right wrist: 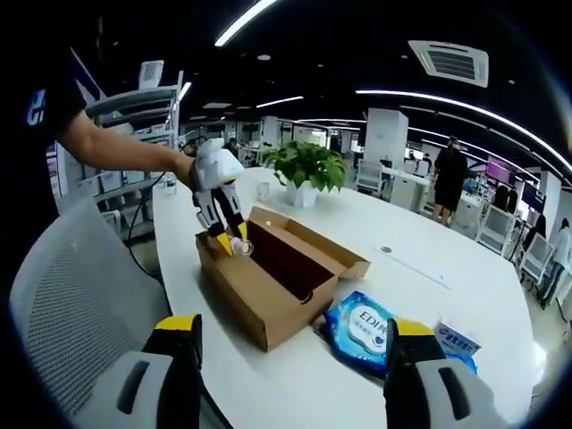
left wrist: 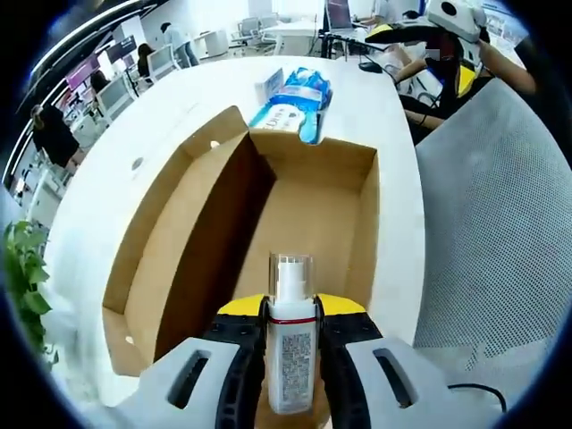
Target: Operate the shoe box by opening the lid, removing the specified soft item, and placing it in the target area until the item is outside and the box remains undamaged.
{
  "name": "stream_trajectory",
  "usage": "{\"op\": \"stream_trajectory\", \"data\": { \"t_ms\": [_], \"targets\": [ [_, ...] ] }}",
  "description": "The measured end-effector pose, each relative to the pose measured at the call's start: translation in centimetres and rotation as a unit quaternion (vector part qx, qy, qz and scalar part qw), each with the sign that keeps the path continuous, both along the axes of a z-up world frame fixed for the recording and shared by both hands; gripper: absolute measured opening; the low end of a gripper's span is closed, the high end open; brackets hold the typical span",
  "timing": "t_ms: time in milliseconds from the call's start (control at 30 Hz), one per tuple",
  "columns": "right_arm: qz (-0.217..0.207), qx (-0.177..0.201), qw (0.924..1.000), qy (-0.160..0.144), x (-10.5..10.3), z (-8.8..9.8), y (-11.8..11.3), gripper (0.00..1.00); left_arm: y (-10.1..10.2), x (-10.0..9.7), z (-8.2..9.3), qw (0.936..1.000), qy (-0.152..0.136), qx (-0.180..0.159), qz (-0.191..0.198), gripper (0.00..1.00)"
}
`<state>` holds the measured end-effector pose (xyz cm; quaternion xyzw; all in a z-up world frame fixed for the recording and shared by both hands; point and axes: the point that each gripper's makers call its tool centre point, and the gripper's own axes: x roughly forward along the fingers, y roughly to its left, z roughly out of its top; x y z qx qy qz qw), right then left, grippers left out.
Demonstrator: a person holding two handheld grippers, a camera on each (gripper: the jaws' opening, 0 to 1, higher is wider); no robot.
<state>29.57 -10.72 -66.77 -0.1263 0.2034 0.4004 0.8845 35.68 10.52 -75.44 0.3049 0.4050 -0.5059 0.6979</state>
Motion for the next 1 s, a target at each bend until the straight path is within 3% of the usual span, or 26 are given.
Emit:
{"op": "stream_trajectory", "data": {
  "t_ms": [767, 1000],
  "targets": [
    [0.074, 0.002, 0.9964, -0.039, -1.1, 1.8, 5.9, 0.75, -3.2, -1.9, 4.6, 0.9972, -0.047, -0.041, -0.040, 0.20],
    [0.090, 0.010, 0.9948, -0.046, -1.4, 2.2, 7.4, 0.72, -4.2, -2.7, 5.1, 0.9960, -0.051, -0.046, -0.057, 0.20]
  ]
}}
